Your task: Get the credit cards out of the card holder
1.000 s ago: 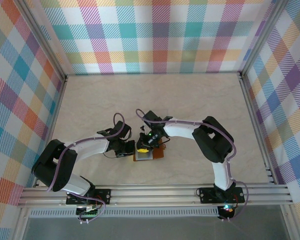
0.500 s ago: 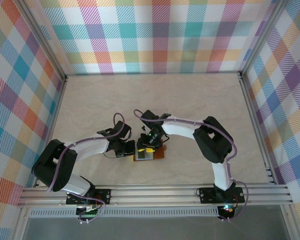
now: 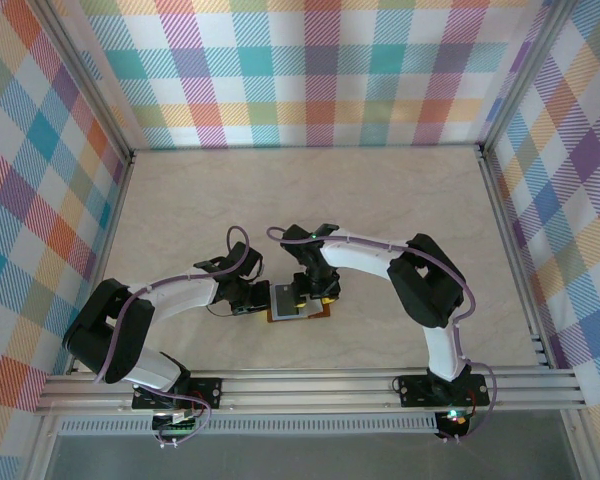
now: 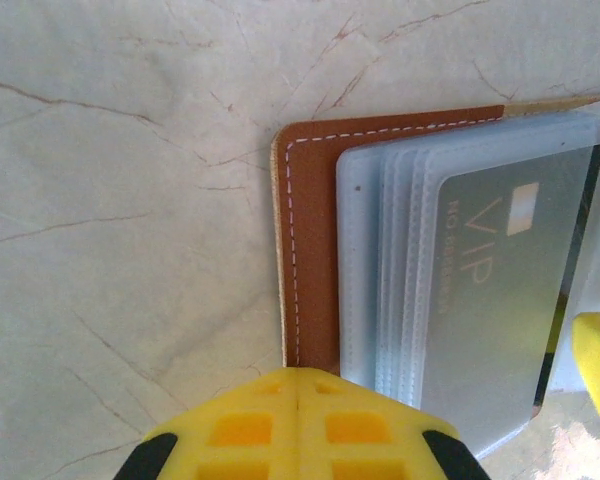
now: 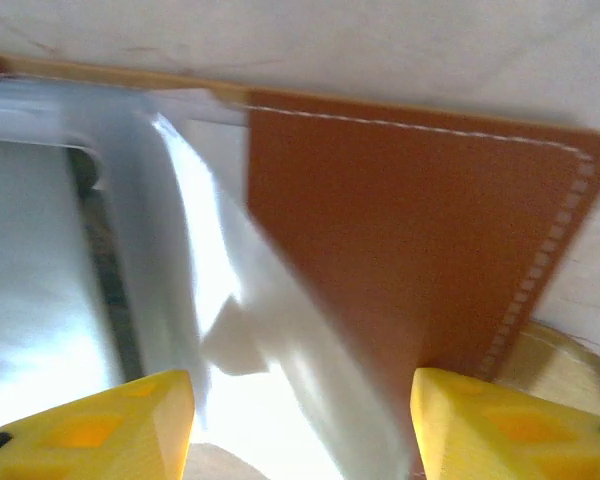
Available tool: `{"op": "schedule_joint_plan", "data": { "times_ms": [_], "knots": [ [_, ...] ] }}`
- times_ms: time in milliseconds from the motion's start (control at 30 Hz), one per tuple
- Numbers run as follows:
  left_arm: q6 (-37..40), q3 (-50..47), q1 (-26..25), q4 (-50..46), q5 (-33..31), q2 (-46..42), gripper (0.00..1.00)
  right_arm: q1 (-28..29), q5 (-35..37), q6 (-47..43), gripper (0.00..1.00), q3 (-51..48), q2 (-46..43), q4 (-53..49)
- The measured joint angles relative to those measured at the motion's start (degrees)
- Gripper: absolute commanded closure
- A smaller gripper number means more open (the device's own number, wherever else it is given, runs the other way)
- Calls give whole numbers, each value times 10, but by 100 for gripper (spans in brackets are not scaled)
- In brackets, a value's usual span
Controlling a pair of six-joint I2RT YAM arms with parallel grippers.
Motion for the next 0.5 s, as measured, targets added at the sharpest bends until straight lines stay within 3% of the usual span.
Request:
{"op": "schedule_joint_plan", "data": {
  "times_ms": [233, 500],
  "knots": [
    [1, 3, 0, -15, -4, -3, 97, -4, 55, -11, 40, -10, -26, -18],
    [5, 36, 0, -79, -19, -41, 95, -7, 65, -15, 46, -53, -28, -9]
  ]
}}
